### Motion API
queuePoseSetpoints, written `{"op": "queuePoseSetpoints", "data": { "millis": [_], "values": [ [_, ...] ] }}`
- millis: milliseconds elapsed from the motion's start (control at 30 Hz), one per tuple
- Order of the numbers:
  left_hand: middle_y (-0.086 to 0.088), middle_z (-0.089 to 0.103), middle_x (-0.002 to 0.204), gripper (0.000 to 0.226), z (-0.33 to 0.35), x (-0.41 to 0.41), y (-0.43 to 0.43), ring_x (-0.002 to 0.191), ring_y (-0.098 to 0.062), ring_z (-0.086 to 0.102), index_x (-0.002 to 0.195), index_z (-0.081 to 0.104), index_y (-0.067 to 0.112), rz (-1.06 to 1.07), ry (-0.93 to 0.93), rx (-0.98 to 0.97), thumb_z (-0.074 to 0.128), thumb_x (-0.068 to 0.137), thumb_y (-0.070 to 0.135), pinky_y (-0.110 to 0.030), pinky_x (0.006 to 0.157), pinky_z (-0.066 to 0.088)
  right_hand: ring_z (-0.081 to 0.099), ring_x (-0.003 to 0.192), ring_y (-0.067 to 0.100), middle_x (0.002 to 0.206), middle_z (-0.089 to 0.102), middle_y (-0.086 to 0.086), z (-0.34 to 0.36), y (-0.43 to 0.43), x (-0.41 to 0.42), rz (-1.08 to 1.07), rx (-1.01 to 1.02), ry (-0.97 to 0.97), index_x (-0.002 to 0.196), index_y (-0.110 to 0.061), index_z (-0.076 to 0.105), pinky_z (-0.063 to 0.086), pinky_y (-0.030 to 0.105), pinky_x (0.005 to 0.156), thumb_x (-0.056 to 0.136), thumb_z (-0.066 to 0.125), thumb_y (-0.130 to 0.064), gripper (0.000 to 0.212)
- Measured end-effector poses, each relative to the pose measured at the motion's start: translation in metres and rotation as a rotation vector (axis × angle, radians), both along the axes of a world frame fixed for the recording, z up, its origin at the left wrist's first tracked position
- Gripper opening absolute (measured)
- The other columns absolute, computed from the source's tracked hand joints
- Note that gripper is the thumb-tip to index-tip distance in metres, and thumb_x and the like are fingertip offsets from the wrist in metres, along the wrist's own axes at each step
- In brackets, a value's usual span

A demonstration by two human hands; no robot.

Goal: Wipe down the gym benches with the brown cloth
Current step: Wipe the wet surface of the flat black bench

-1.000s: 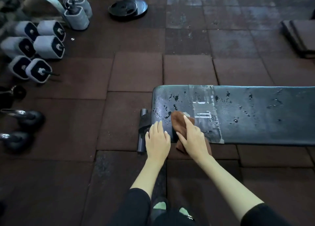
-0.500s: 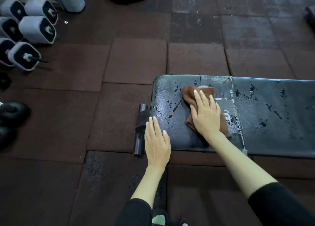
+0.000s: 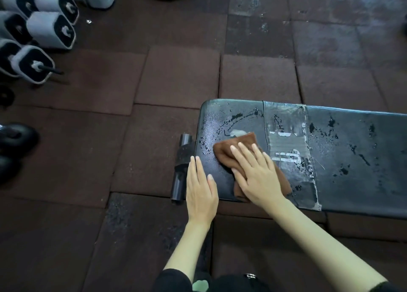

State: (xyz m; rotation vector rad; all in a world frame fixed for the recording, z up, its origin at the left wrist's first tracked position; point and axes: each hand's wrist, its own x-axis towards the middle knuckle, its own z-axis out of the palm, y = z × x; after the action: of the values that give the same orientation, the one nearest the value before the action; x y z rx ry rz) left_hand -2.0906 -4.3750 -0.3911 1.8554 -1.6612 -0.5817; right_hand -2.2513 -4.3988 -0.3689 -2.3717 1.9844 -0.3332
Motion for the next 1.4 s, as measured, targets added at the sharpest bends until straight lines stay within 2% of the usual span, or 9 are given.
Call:
{"op": "queuePoseSetpoints", "data": {
  "millis": [200,267,367,467,667,900,1000,1167,1400],
  "values": [
    [-0.011,0.021,0.155,0.057,0.0,-0.001,-0.001,0.143,-0.02,0.02,0.148,0.019,0.005,-0.011,0.044,-0.007,0.026,0.097,0.028,-0.034,0.115,0.022,0.039,0.132,0.041,0.146,0.044,0.009,-0.001,-0.099,-0.01,-0.401,0.052,-0.099,0.145,-0.022,0.04,0.033,0.053,0.104,0.092,0.034,-0.043,0.057],
    [-0.011,0.022,0.155,0.056,-0.001,-0.001,-0.001,0.143,-0.02,0.02,0.148,0.019,0.005,-0.01,0.054,-0.016,0.026,0.097,0.028,-0.034,0.115,0.022,0.03,0.138,0.04,0.151,0.036,0.007,0.0,-0.127,-0.001,-0.427,0.1,-0.103,0.148,-0.023,0.032,0.025,0.053,0.109,0.095,0.034,-0.043,0.057],
    [-0.01,0.022,0.154,0.056,-0.003,0.0,0.0,0.143,-0.018,0.019,0.148,0.02,0.005,-0.014,0.057,-0.025,0.027,0.097,0.028,-0.031,0.115,0.021,0.022,0.142,0.036,0.155,0.03,0.004,-0.001,-0.14,0.016,-0.354,0.122,-0.088,0.15,-0.025,0.025,0.017,0.05,0.112,0.097,0.033,-0.044,0.057],
    [-0.01,0.022,0.154,0.056,-0.003,0.0,0.0,0.143,-0.018,0.019,0.147,0.021,0.004,-0.017,0.056,-0.017,0.028,0.097,0.027,-0.033,0.115,0.022,0.029,0.139,0.036,0.152,0.035,0.003,0.001,-0.123,0.028,-0.21,0.095,-0.062,0.149,-0.026,0.031,0.023,0.051,0.109,0.093,0.025,-0.047,0.06],
    [-0.004,0.013,0.157,0.057,-0.004,0.001,0.002,0.145,-0.013,0.011,0.149,0.014,0.009,-0.02,0.033,0.039,0.022,0.098,0.033,-0.038,0.115,0.025,0.034,0.137,0.034,0.15,0.039,0.0,0.003,-0.047,0.023,0.09,0.057,0.007,0.146,-0.036,0.033,0.031,0.049,0.105,0.095,0.033,-0.045,0.052],
    [-0.008,0.02,0.156,0.056,-0.001,0.001,-0.001,0.144,-0.016,0.017,0.148,0.02,0.005,-0.004,0.056,0.006,0.024,0.098,0.03,-0.033,0.116,0.021,0.035,0.135,0.04,0.148,0.042,0.007,0.002,-0.107,0.005,-0.264,0.083,-0.078,0.143,-0.03,0.041,0.028,0.052,0.107,0.091,0.032,-0.043,0.054],
    [-0.005,0.019,0.156,0.057,-0.001,0.001,0.002,0.144,-0.012,0.016,0.149,0.018,0.007,0.019,0.095,-0.005,0.025,0.097,0.031,-0.029,0.116,0.019,0.029,0.139,0.039,0.151,0.038,0.006,0.005,-0.146,0.02,-0.287,0.129,-0.079,0.145,-0.03,0.037,0.021,0.052,0.11,0.092,0.032,-0.043,0.055],
    [0.0,0.015,0.157,0.059,-0.006,0.001,0.006,0.144,-0.005,0.011,0.15,0.014,0.009,0.054,0.162,0.015,0.023,0.097,0.033,-0.027,0.117,0.016,0.022,0.142,0.034,0.153,0.033,0.0,0.005,-0.158,0.054,-0.093,0.146,-0.037,0.147,-0.035,0.032,0.017,0.049,0.112,0.097,0.037,-0.042,0.05],
    [0.001,0.013,0.157,0.064,-0.01,-0.001,0.023,0.143,-0.004,0.012,0.15,0.013,0.012,0.104,0.277,0.034,0.012,0.097,0.049,-0.028,0.117,0.018,0.037,0.135,0.033,0.143,0.048,0.0,0.005,-0.099,0.079,0.204,0.114,-0.007,0.139,-0.034,0.048,0.027,0.05,0.108,0.093,0.031,-0.047,0.051]
  ]
}}
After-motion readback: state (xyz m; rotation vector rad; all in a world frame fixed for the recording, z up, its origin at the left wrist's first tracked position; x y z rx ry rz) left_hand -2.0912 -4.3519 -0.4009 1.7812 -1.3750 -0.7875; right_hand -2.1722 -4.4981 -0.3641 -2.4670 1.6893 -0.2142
